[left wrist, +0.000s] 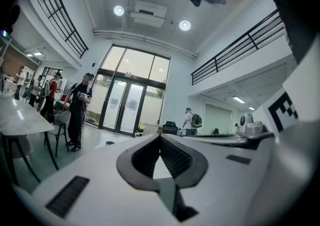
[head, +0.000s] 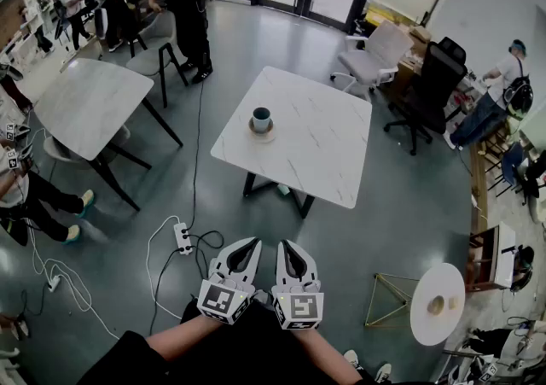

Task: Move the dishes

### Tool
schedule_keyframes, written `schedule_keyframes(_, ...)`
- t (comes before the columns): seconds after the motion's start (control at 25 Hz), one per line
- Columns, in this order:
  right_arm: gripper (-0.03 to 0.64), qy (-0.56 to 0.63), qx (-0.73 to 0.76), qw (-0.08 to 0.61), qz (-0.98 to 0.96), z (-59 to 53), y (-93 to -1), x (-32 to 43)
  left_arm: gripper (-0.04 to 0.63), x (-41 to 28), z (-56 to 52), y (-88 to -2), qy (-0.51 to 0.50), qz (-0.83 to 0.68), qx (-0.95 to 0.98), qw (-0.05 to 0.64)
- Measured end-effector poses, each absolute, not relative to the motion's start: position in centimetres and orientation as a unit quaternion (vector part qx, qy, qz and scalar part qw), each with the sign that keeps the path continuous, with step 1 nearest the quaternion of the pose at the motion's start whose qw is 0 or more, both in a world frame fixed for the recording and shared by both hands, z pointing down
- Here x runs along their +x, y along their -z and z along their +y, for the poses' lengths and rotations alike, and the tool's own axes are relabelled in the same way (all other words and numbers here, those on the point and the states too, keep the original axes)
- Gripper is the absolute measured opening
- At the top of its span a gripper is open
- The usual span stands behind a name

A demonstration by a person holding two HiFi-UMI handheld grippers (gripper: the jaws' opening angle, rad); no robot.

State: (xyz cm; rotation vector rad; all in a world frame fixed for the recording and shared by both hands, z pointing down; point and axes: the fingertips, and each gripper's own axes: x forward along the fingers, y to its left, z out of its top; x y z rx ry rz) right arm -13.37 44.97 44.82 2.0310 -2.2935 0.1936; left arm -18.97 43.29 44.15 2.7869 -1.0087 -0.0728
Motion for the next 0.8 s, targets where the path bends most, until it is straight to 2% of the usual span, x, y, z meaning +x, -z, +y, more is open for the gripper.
schedule_keyframes(0.36, 0.015, -0.065, 0.658, 0.043, -0.749, 46.3, -45.8, -13.3, 0.017, -18.6, 44.5, -44.8, 0.011, -0.335, 0.938, 0.085)
schedule_keyframes(0.6, 0.015, -0.07, 0.656, 0.007, -0.752, 45.5, -45.6, -13.3, 0.017, -19.2, 43.6, -45.3, 0.009, -0.341, 0.936, 0.09)
schedule_keyframes(0.8, 0.017, -0.087, 0.661, 0.009, -0.745, 42.6, -46.8, -13.1, 0.017, -19.4, 40.4, -46.6, 0.006, -0.339, 0.935, 0.106)
